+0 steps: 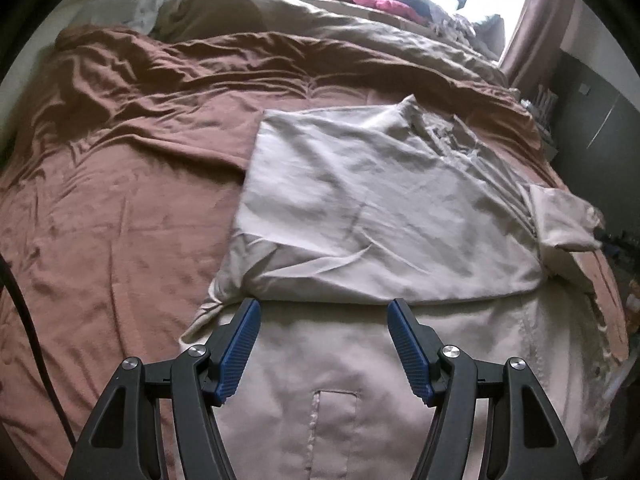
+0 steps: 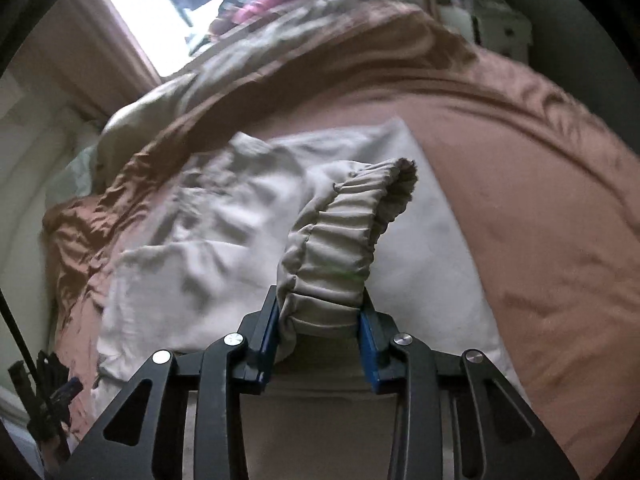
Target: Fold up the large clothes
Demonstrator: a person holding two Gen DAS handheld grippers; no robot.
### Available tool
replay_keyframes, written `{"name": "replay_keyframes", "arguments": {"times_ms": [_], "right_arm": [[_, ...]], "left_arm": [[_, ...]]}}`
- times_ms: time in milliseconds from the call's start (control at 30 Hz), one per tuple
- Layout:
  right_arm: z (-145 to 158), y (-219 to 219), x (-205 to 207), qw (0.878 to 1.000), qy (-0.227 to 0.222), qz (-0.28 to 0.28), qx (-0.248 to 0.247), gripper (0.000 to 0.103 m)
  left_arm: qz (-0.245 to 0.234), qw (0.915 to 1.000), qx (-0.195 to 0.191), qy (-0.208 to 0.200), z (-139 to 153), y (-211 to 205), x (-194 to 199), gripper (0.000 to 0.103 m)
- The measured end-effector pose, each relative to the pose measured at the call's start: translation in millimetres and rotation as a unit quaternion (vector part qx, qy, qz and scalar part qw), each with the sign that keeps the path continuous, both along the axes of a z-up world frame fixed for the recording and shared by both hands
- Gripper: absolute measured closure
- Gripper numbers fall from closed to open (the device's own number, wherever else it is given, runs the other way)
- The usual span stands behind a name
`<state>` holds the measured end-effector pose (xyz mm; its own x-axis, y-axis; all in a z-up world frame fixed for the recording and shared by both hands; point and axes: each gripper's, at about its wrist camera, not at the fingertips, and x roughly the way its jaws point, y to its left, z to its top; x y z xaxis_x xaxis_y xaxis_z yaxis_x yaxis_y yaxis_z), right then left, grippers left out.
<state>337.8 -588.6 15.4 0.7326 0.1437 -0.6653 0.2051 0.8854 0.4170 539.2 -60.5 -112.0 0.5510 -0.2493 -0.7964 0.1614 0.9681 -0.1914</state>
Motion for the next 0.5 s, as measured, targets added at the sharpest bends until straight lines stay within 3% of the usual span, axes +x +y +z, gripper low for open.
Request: {"name": "replay_keyframes", "arguments": {"times_ms": [200, 500], "right_arm": [[39, 62, -11, 0.998, -0.023, 0.046, -0.033, 0.071], [43, 147, 1, 0.990, -0.017, 0.124, -0.060, 0.071]], "left_arm": [[-0.008, 0.9996, -0.005, -0.025, 18, 14, -14, 0.036], [0.006, 0.9991, -0.023, -0.036, 35, 59, -30, 0.036]]}}
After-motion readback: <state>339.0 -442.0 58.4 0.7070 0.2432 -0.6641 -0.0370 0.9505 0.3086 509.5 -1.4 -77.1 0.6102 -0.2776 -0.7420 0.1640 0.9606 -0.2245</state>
